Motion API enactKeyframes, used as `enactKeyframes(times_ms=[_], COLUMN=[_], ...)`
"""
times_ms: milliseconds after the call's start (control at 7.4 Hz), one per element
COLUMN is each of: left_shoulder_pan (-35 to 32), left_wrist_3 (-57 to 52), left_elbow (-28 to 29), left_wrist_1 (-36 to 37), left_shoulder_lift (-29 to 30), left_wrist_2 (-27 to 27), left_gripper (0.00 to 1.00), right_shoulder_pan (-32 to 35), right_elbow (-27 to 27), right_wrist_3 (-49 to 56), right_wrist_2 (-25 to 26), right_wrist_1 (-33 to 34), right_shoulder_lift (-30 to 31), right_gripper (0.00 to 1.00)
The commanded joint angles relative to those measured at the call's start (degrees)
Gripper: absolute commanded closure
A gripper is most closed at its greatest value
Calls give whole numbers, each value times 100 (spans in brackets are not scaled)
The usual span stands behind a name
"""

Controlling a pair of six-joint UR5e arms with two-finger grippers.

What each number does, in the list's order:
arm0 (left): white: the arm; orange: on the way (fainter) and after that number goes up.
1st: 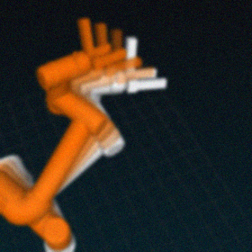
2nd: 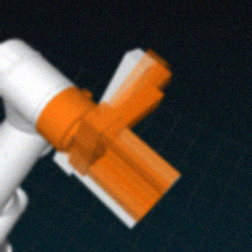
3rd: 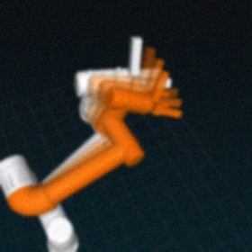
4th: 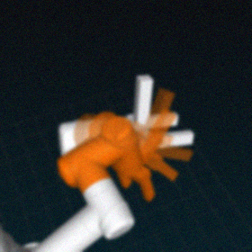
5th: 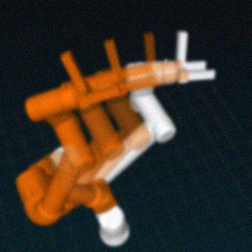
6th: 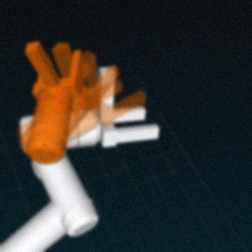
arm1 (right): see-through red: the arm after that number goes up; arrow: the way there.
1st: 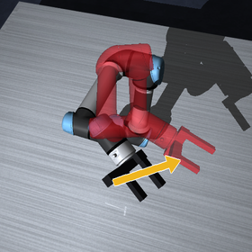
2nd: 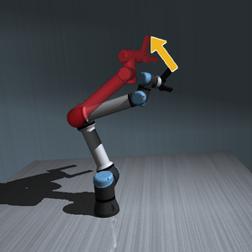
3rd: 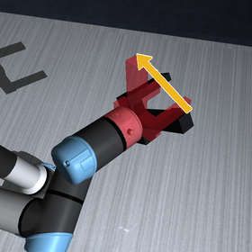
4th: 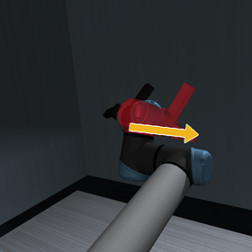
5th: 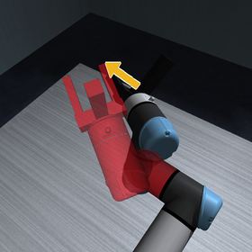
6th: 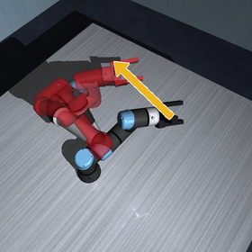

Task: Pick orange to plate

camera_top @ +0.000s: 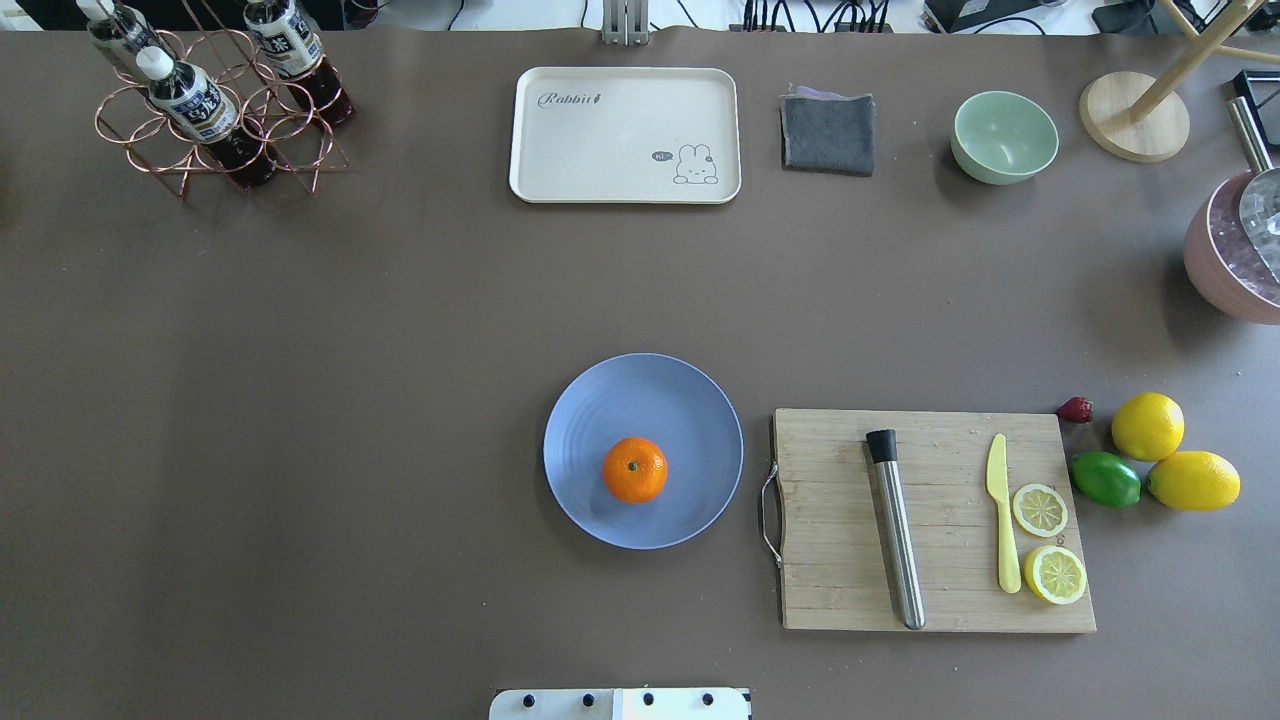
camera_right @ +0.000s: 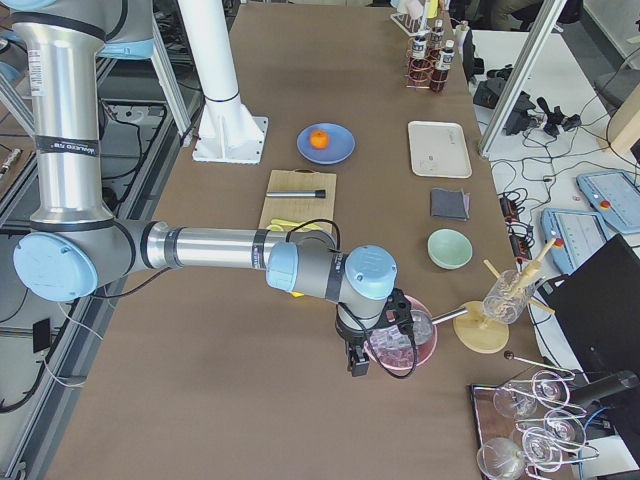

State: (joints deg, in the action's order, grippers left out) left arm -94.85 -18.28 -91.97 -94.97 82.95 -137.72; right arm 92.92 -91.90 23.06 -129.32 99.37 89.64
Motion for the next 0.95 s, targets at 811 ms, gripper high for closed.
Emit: enactKeyframes(times_ms=[811], left_shoulder_pan=[-7], left_wrist_3=[9], left_elbow=[3], left_wrist_1=[-30], left_shoulder_lift=[11], left_wrist_2=[-1], left_gripper=[3], right_shoulder_pan=[5], right_elbow=[278], right_wrist_3=[-3], right_wrist_2=[-59], right_wrist_1=[378], right_shoulder_lift=[-296], right_gripper=[0])
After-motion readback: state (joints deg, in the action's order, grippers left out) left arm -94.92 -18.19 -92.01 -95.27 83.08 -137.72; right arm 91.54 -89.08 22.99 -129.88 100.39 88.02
